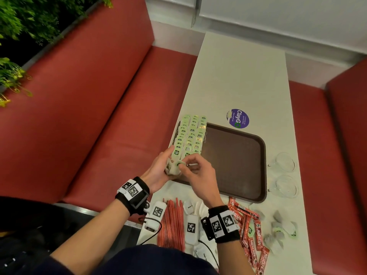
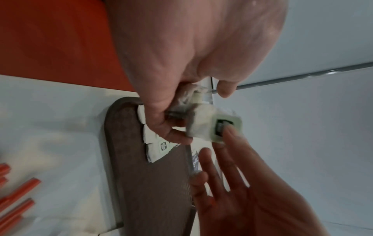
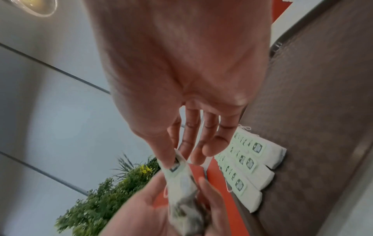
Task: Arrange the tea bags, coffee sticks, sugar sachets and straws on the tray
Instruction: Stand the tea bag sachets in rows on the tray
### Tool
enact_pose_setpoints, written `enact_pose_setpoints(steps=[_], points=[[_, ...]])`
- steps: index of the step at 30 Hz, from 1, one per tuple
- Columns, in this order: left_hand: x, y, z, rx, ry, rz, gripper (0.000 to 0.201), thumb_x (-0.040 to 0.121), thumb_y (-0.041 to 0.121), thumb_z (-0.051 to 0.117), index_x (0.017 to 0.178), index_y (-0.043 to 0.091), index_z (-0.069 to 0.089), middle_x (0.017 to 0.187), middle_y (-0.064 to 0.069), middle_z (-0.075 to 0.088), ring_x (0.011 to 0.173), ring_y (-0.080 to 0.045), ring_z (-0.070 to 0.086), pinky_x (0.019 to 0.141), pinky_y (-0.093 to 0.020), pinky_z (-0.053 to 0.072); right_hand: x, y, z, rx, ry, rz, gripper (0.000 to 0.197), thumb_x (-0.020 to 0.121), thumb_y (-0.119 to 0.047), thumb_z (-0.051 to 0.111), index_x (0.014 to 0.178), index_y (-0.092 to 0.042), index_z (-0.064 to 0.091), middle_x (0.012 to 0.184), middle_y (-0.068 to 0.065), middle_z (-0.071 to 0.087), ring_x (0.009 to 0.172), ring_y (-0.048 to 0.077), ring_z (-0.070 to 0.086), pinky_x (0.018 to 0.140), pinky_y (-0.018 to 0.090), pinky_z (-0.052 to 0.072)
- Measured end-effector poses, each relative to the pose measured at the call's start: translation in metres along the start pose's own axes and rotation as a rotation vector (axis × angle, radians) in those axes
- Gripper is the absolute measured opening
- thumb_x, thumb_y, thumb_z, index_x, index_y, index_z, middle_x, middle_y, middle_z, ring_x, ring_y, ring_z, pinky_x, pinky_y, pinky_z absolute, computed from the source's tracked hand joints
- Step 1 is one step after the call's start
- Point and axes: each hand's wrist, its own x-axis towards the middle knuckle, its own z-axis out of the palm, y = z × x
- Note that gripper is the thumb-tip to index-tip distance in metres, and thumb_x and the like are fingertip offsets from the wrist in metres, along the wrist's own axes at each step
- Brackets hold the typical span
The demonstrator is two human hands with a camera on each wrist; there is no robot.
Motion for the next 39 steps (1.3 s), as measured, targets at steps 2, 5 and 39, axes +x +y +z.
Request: enact_pose_setpoints(steps=[2,5,39], points=[[-0.001,0.001,-0.004,-0.044,0.095,0.014,0.079,0.085,0.056,0.082,0.141,0.007,0.057,0.109,-0.012,0.071,0.085,-0.023,0.069,0.076,-0.039,0.062,0.004,0.002,-0.009,-0.013,0.045,0.005,0.01,0.098,-0.025,0.08,0.1,-0.026,0.07,0.102,-0.012,0.078,0.093,0.007,0.073,0.082,0.021,0.058],[0.007,-0.003,-0.015,-0.065,0.197,0.013,0.043,0.094,0.038,0.081,0.112,0.007,0.057,0.074,-0.006,0.051,0.067,-0.019,0.055,0.071,-0.036,0.062,0.017,0.01,-0.019,-0.114,0.146,0.012,0.012,0.099,-0.026,0.079,0.104,-0.029,0.068,0.099,-0.011,0.075,0.091,0.001,0.069,0.077,0.011,0.052],[0.005,-0.001,-0.036,0.041,0.212,0.067,0.031,0.102,0.028,0.073,0.12,0.013,0.053,0.084,-0.004,0.056,0.068,-0.017,0.058,0.075,-0.035,0.056,0.056,0.086,0.028,-0.945,0.094,-0.092,0.024,0.097,-0.039,0.074,0.117,-0.028,0.069,0.123,-0.005,0.065,0.111,0.024,0.057,0.091,0.043,0.052]])
